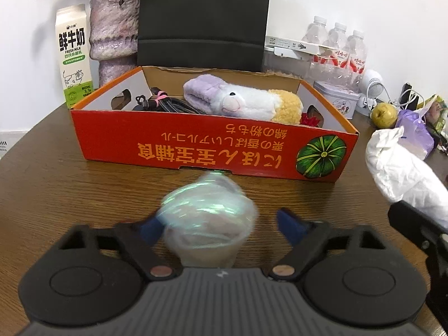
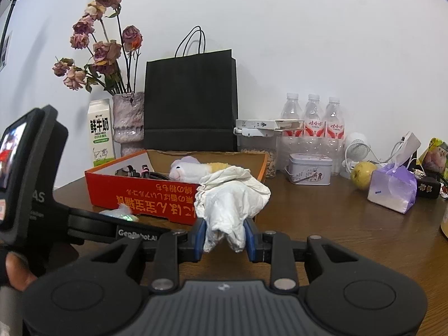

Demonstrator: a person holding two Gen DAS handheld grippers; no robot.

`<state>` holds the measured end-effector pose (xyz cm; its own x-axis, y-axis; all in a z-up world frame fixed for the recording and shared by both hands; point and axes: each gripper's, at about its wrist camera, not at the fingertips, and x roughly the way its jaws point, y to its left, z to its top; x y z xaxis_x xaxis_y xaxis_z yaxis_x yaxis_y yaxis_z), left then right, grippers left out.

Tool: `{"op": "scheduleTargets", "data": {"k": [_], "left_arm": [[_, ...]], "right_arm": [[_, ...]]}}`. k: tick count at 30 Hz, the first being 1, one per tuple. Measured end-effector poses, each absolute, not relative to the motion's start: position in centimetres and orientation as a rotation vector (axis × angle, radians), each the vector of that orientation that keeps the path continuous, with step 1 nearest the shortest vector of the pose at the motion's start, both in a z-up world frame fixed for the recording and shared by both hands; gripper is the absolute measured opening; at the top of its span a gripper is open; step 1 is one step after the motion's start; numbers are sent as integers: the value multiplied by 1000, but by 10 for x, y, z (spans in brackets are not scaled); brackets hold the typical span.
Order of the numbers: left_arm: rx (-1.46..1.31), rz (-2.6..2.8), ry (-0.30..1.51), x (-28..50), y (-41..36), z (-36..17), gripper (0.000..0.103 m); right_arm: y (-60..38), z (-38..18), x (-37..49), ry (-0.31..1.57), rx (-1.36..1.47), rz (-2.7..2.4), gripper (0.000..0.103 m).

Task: Organize objects
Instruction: 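Lift the white cloth with the right gripper while the left grasps the iridescent cup, then carry the iridescent cup and white cloth in both grippers over the red box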

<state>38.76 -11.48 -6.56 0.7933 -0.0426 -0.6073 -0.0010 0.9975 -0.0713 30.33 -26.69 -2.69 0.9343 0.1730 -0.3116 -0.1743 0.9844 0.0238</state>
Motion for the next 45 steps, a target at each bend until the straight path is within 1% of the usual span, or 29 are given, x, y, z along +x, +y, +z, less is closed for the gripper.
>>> {"op": "scheduleTargets", "data": {"k": [1,4,9,14,23,34,45], "left_arm": [[-78,-23,660,388,-113,-66,60],[-117,-27,671,384,-106,-67,43],[-132,-13,619,366,-98,-58,40],[-137,12,592,348,-89,-52,40],[-132,36,550,322,-77,-45,40],[-144,46,506,313,-68,-34,40],[-133,35,458,320,-68,-20,40]], "right_arm": [[-267,-27,303,318,-3,178,28],[-268,-28,305,318,2,180,28],[-272,-28,305,311,25,187,28],[-273,-29,305,293,35,173,28],[-258,-26,294,237,-32,150,28],[-227,-22,278,177,-31,170,28],[-207,-15,288,138,-16,165,28]]}}
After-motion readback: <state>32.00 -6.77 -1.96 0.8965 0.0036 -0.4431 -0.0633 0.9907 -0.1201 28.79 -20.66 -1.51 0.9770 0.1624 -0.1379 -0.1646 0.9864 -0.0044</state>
